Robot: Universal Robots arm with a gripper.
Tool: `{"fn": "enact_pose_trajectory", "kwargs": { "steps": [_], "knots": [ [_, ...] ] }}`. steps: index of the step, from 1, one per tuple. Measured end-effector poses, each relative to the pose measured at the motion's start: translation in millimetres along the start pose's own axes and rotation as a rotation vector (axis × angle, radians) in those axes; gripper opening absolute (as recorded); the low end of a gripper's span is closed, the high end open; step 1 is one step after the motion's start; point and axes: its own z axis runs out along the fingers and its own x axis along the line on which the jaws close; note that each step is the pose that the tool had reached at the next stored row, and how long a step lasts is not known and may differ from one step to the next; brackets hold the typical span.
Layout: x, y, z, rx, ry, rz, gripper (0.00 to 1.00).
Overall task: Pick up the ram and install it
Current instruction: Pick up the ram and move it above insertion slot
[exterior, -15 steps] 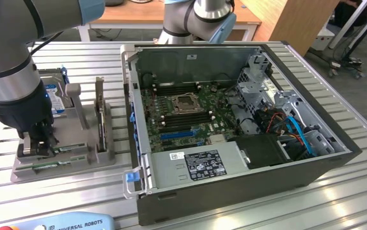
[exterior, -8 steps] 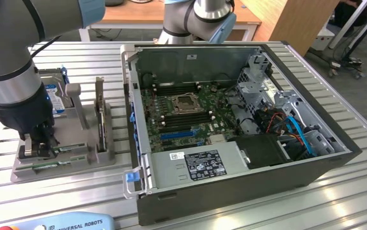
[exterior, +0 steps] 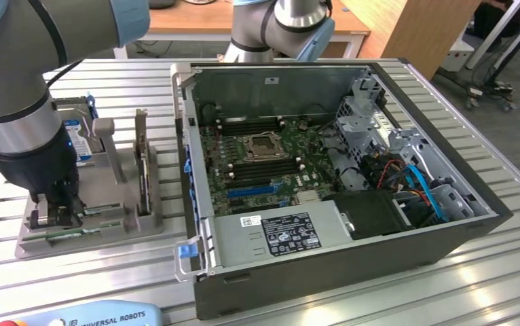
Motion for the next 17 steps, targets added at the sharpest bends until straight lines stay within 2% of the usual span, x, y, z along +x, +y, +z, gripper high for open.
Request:
{"fn": "enact_pose_trajectory", "kwargs": {
  "steps": [5,17],
  "knots": [
    [0.1,0.0,3.3,-0.0002,0.0002,0.0,0.36],
    [4.2,0.1,3.9,0.0001,0.0,0.0,0.36]
  ]
}}
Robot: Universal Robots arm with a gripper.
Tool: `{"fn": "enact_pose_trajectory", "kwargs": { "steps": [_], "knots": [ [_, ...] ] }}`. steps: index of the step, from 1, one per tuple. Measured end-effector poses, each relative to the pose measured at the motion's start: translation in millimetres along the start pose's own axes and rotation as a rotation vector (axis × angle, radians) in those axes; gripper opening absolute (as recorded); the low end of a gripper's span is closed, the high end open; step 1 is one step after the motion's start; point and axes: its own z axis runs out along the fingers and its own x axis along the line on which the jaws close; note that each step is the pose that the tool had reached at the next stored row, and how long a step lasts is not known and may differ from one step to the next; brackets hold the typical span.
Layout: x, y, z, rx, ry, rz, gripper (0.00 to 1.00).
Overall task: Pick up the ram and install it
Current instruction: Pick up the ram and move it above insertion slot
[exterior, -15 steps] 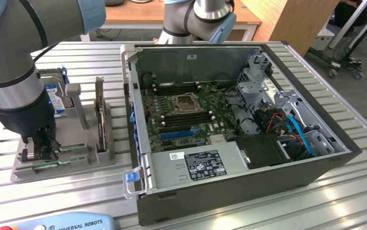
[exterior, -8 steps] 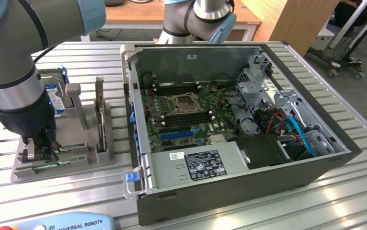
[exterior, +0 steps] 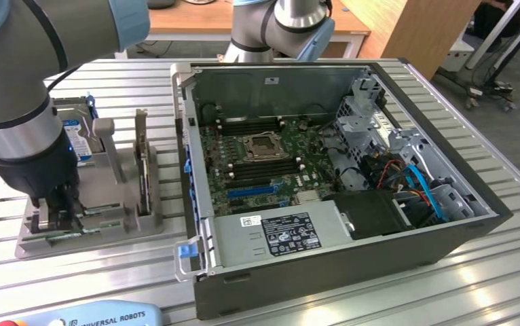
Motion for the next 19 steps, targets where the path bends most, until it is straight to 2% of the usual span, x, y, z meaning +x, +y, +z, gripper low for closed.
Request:
{"fn": "enact_pose_trajectory", "kwargs": {
  "steps": [6,14,19],
  "knots": [
    [0.7,-0.1,3.1,-0.0001,0.0001,0.0,0.36],
    [1.0,-0.3,12.5,-0.0001,0.0001,0.0,0.36],
    [1.0,-0.3,13.8,-0.0004,0.0003,0.0,0.36]
  ]
}}
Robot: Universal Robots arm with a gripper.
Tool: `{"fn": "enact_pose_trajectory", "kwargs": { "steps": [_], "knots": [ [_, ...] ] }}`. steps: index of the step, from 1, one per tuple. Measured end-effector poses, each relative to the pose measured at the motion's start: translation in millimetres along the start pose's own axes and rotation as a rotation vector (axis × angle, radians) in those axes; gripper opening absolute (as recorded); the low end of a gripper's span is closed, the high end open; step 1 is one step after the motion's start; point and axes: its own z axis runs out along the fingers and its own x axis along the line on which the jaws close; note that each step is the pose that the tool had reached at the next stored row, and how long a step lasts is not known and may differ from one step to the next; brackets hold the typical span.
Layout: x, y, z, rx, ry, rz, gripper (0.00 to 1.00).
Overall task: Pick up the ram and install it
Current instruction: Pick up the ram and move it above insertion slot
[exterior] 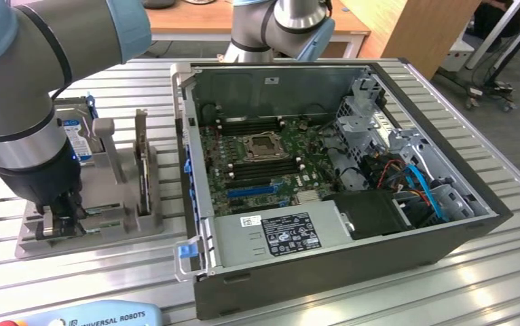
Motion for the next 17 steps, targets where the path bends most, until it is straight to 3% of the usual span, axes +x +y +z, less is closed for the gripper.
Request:
{"fn": "enact_pose_trajectory", "kwargs": {
  "steps": [11,17],
  "knots": [
    [0.1,-8.1,0.4,0.0003,-0.0002,0.0,0.36],
    [0.1,-8.3,2.0,0.0002,-0.0017,0.0,0.36]
  ]
}}
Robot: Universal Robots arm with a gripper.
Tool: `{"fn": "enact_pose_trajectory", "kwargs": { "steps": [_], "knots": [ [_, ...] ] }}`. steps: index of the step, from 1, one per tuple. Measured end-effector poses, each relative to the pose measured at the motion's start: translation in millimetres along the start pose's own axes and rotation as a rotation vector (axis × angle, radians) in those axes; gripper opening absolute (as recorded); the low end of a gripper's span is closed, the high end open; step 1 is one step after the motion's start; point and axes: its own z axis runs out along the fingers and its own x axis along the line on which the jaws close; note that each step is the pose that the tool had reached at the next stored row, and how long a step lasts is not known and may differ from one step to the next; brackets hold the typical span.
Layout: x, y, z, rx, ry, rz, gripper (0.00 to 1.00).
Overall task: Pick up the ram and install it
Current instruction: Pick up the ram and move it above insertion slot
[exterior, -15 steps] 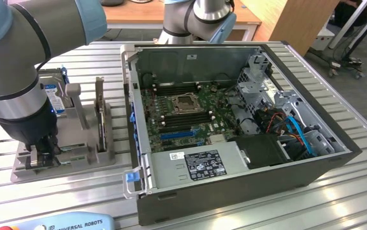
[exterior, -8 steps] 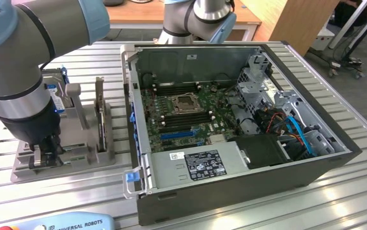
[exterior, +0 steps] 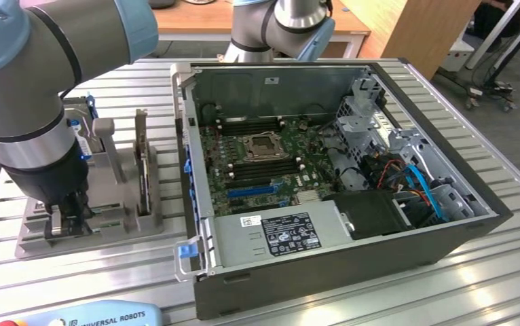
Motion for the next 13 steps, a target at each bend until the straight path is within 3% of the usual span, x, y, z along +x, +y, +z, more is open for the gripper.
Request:
{"fn": "enact_pose_trajectory", "kwargs": {
  "steps": [13],
  "knots": [
    [0.1,-0.3,8.3,0.0,0.0,0.0,0.36]
  ]
}}
